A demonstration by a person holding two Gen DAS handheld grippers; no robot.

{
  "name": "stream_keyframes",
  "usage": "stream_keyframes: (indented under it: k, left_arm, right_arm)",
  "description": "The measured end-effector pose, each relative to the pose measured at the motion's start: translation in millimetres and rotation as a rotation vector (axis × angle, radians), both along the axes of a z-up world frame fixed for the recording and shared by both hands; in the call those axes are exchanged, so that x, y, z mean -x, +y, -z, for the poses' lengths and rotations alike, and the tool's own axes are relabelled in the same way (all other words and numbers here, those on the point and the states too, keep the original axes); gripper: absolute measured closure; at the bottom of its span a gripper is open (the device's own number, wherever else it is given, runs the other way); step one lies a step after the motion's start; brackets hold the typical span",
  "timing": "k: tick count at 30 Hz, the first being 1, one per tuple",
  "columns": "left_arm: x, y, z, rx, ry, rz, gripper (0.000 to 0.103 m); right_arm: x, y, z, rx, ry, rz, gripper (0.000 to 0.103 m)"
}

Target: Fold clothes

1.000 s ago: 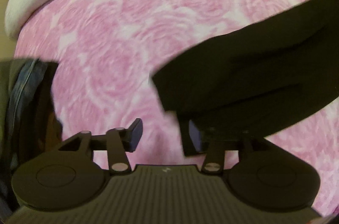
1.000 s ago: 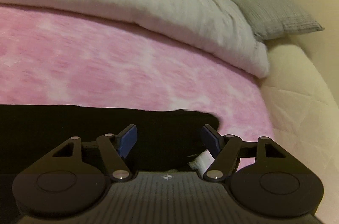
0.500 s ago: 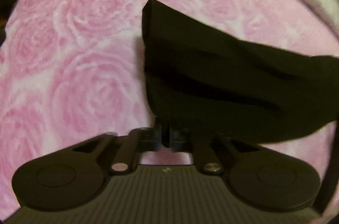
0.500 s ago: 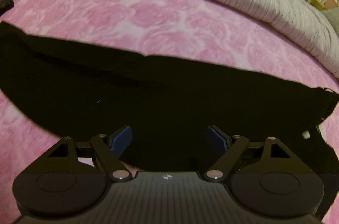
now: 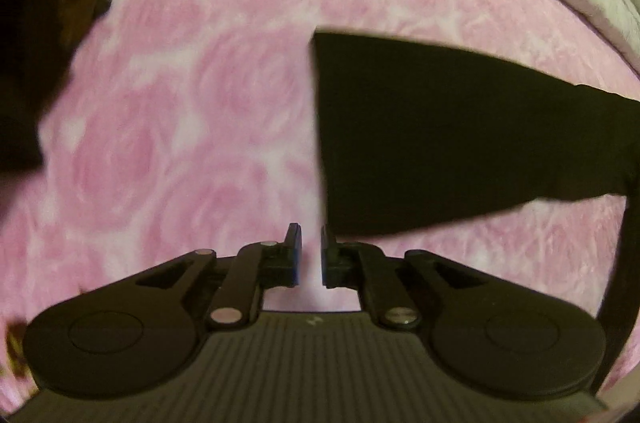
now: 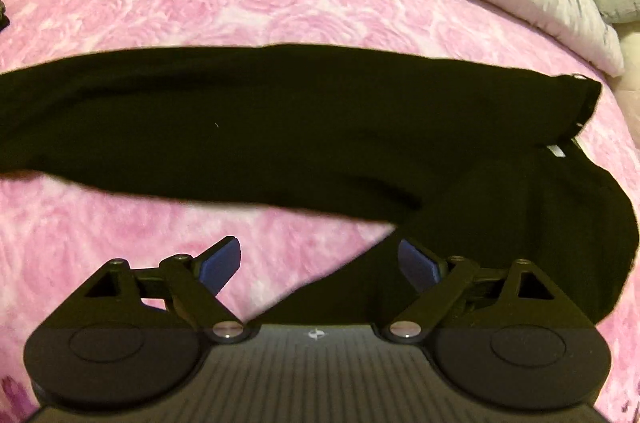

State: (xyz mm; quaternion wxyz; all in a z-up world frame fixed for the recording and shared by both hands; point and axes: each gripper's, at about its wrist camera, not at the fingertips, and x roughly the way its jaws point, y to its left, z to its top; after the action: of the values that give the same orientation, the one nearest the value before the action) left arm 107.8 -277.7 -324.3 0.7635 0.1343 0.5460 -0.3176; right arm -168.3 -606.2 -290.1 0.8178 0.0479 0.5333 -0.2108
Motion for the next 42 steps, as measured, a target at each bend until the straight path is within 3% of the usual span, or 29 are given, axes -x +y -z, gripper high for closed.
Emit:
stream_keyframes:
  k: [2, 3, 5, 8, 11, 15, 19, 24, 28, 32, 34, 42]
  left_arm:
    - [8.6, -24.3, -5.9, -0.009, -0.069, 0.099, 0.073]
    - [16.3, -38.7, -7.1, -0.026, -0.113, 0.169, 0.069]
    - [34.0, -68.8, -5.9, -0.081, -0.21, 0.328, 0.068]
    - [59.7, -93.4, 5.0, -0.19, -0.346, 0.551, 0.068]
    - [67.0, -94.4, 21.0, -0.276, -0.397, 0.689, 0.068]
    - [54.0, -82.9, 36.6, -0.332, -0.404, 0.754, 0.069]
    - [44.1, -76.4, 53.1, -0.348, -0.39, 0.888, 0.069]
    - [44.4, -77.8, 62.6, -0.344, -0.35, 1.04, 0.079]
    - [46.4, -76.2, 68.4, -0.341, -0.348, 1.088, 0.079]
    - [53.4, -84.2, 76.4, -0.371, -0.347, 1.139, 0.092]
    - [52.5, -84.7, 70.4, -0.366, -0.338, 1.121, 0.102]
    - [56.3, -61.6, 20.9, -0.323, -0.376, 0.967, 0.103]
  right_arm:
    - [9.1, -9.1, -1.9, 0.015, 0.003, 0.025, 0.015]
    - [11.8, -14.0, -2.2, 0.021, 0.004, 0.032, 0.015]
    - [11.8, -20.6, -0.4, 0.028, 0.002, 0.0, 0.015]
    - [-3.3, -13.1, 7.0, 0.042, -0.011, -0.179, 0.026]
    - [-23.0, 1.8, 15.4, 0.061, -0.02, -0.392, 0.036]
    - [-48.0, 18.8, 27.7, 0.135, -0.006, -0.644, 0.043]
    - [-67.5, 15.9, 40.5, 0.163, 0.045, -0.752, 0.043]
    - [-81.6, 11.6, 56.5, 0.202, 0.112, -0.831, 0.04]
    - [-84.0, 4.7, 64.4, 0.212, 0.146, -0.86, 0.037]
    - [-87.8, -1.2, 74.4, 0.22, 0.179, -0.878, 0.034]
    - [-89.8, -4.3, 80.0, 0.21, 0.194, -0.874, 0.034]
    - [-87.3, -8.8, 88.3, 0.204, 0.212, -0.916, 0.041]
